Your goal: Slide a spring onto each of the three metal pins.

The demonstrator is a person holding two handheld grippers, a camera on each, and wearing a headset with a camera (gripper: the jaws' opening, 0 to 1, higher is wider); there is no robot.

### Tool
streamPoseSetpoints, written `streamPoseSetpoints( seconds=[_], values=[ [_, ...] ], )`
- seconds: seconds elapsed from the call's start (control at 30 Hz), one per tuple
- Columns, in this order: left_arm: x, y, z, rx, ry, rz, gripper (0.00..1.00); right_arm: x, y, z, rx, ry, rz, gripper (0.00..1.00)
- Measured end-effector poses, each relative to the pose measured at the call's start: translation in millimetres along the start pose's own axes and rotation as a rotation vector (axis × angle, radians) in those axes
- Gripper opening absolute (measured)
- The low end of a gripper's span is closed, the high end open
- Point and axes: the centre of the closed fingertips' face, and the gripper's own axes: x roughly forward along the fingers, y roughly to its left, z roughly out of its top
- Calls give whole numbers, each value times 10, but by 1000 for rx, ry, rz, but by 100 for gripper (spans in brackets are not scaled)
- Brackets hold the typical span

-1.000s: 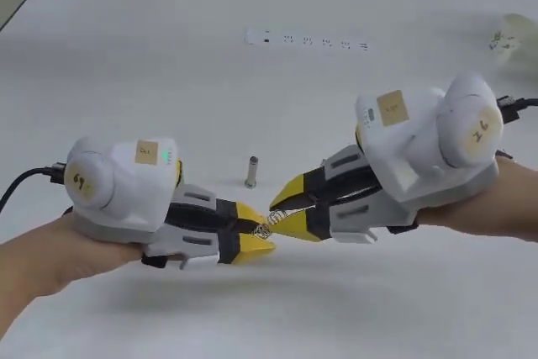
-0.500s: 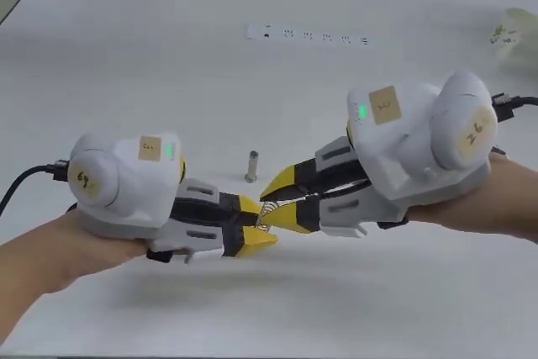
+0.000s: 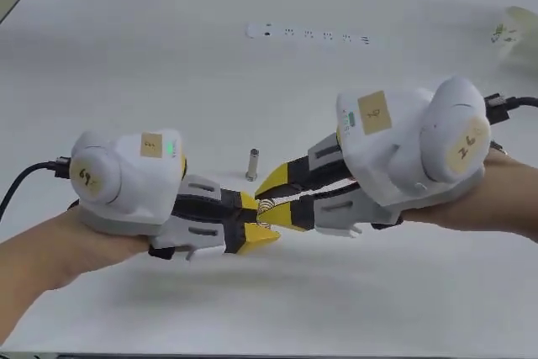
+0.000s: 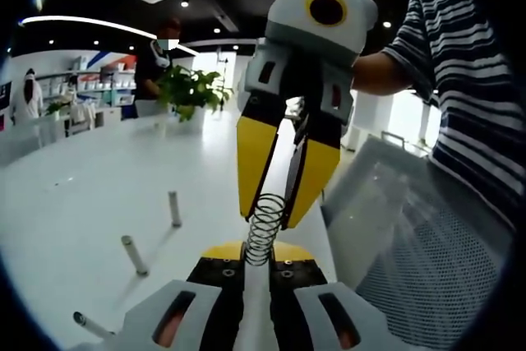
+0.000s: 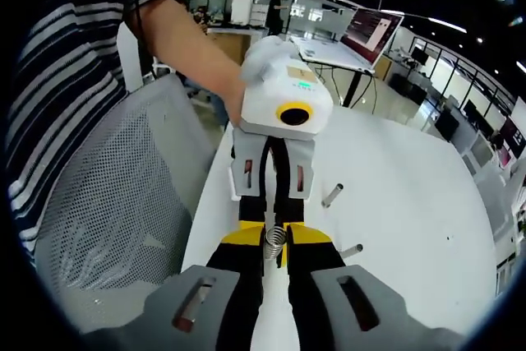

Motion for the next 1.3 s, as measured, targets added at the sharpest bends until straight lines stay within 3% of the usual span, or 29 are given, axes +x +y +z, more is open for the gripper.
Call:
streamPoseSetpoints(
  seconds=[1.3],
  values=[
    [-1,15,40,-3,2,15,6,-32,-56,18,-18,22,-6,7]
  ],
)
